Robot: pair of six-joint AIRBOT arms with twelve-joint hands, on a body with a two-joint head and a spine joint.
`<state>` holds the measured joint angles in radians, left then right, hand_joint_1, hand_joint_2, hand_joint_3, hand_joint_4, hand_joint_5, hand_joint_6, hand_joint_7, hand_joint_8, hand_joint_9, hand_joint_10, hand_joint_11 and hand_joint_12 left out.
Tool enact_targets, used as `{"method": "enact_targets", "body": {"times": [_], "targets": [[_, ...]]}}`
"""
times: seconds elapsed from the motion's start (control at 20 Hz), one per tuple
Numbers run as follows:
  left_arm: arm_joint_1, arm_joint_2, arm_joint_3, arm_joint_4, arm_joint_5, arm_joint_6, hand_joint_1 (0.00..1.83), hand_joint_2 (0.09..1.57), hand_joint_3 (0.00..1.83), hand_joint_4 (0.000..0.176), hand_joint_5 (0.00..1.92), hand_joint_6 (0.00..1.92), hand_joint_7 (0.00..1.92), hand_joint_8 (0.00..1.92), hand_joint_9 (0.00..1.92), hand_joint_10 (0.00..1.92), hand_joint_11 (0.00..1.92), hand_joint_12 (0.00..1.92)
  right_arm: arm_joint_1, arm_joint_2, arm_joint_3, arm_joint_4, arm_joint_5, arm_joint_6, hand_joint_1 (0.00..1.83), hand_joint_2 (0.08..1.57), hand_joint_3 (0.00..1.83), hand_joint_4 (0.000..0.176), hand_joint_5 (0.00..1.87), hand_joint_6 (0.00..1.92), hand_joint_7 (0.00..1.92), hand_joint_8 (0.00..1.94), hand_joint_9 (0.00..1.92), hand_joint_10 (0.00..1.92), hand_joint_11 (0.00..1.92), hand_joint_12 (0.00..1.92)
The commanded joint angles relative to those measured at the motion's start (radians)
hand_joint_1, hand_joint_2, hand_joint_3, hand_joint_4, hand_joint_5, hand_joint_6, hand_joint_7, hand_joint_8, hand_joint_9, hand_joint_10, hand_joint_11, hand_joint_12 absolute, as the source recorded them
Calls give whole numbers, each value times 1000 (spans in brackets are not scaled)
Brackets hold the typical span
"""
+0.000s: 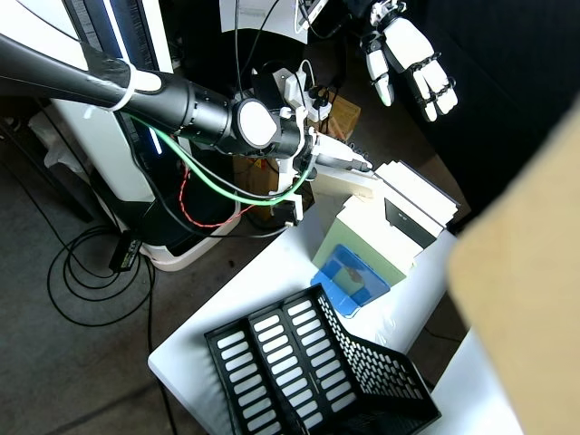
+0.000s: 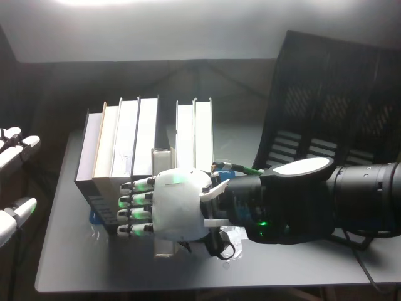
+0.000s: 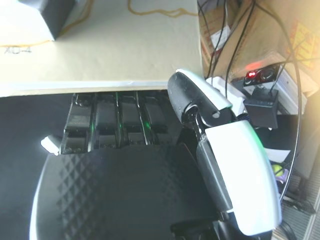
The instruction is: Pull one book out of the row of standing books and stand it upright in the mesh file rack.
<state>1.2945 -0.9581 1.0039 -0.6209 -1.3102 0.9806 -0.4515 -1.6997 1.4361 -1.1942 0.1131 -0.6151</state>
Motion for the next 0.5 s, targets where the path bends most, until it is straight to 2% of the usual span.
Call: {"method": "enact_targets", "body": {"times": [0.0,0.1,0.2,0.35,0.4,0.45], "targets": [[-1,-2,9,1,-116,-4,572,1468,3,19,153,9,2,0,0,0,0,0,-6,-3,8,-12,31,-5,0,1571,286,0,0,0,0,0,0,0,0,0],[-2,-2,13,7,-116,-14,573,1464,0,40,150,4,0,0,0,0,0,0,-15,-22,32,-49,11,-5,0,1571,286,0,0,0,0,0,0,0,0,0],[-2,-1,16,13,-118,-18,611,1452,0,31,162,7,3,1,0,0,0,0,-21,-38,60,-63,-2,-5,0,1571,286,0,0,0,0,0,0,0,0,0],[-10,-1,18,21,-114,-18,556,1454,0,51,151,3,0,0,0,0,0,0,-26,-40,74,-64,-6,-2,0,1571,286,0,0,0,0,0,0,0,0,0],[-10,-2,18,22,-112,-18,563,1455,0,43,149,3,0,0,0,0,0,0,-26,-48,84,-70,-6,-2,0,1571,286,0,0,0,0,0,0,0,0,0],[-10,-2,18,22,-111,-18,564,1458,1,46,144,0,0,0,0,0,0,0,-26,-53,90,-71,-6,-2,0,1571,286,0,0,0,0,0,0,0,0,0]]}}
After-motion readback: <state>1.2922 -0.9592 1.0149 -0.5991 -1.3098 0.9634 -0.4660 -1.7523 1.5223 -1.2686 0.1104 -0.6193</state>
